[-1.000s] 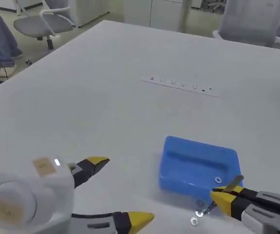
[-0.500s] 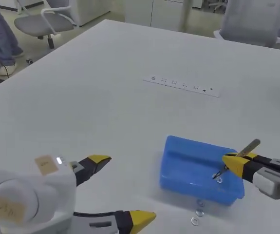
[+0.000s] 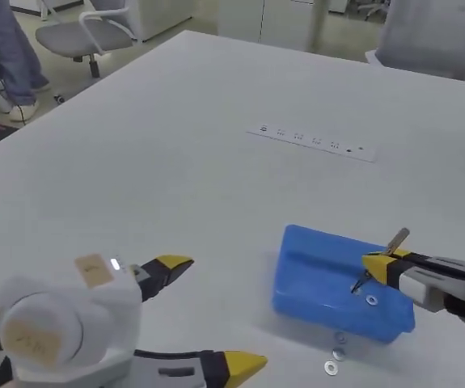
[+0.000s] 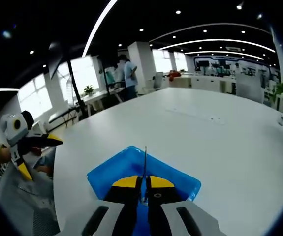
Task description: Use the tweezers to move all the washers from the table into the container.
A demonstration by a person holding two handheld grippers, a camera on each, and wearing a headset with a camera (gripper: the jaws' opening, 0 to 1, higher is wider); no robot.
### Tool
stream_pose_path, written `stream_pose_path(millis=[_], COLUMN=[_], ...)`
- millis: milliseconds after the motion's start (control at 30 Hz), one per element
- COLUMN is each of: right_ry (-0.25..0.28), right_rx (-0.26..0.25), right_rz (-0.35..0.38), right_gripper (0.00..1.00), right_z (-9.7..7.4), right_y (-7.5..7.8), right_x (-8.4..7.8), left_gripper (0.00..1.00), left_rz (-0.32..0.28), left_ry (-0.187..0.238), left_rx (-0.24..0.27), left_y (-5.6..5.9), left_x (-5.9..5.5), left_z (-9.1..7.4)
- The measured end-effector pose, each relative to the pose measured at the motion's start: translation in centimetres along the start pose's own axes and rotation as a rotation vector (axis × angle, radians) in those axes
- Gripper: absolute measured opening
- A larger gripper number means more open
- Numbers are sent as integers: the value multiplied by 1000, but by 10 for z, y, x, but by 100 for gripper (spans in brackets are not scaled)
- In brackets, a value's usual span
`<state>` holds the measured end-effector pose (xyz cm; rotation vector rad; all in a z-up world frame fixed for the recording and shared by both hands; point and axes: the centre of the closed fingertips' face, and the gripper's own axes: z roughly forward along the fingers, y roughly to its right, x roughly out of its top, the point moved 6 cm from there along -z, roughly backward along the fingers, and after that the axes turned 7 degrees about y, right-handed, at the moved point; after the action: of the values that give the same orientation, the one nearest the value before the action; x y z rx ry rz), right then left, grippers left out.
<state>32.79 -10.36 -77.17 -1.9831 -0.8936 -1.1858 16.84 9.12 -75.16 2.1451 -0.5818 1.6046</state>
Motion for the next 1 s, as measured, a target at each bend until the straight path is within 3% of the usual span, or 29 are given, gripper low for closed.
stream_pose_path(millis=[333,533,700,733,800,1000], right_ry=[-46,-34,16,64,108,176], right_rx=[-3,-10,-47,-51,-43,-34], right_rz=[-29,-48,-18,2,44,81], right_gripper=[2,3,3,3,3,3], right_z=[6,2,-3,-5,-11,-29], right_y=[3,3,6,6,3,-10], right_x=[-9,-11,-6,-1,6,17], left_gripper=[81,81,81,81,81,81], left_rz=[-3,-6,-9,-10,-11,-15], left_ry=[-5,-3,-2,-2,-2,0], left_rx=[4,3,0,0,0,-2], left_y=[-1,-1,-1,-1,-1,-1], left_x=[-1,-1,-1,-1,-1,-1], left_z=[0,0,0,0,0,0])
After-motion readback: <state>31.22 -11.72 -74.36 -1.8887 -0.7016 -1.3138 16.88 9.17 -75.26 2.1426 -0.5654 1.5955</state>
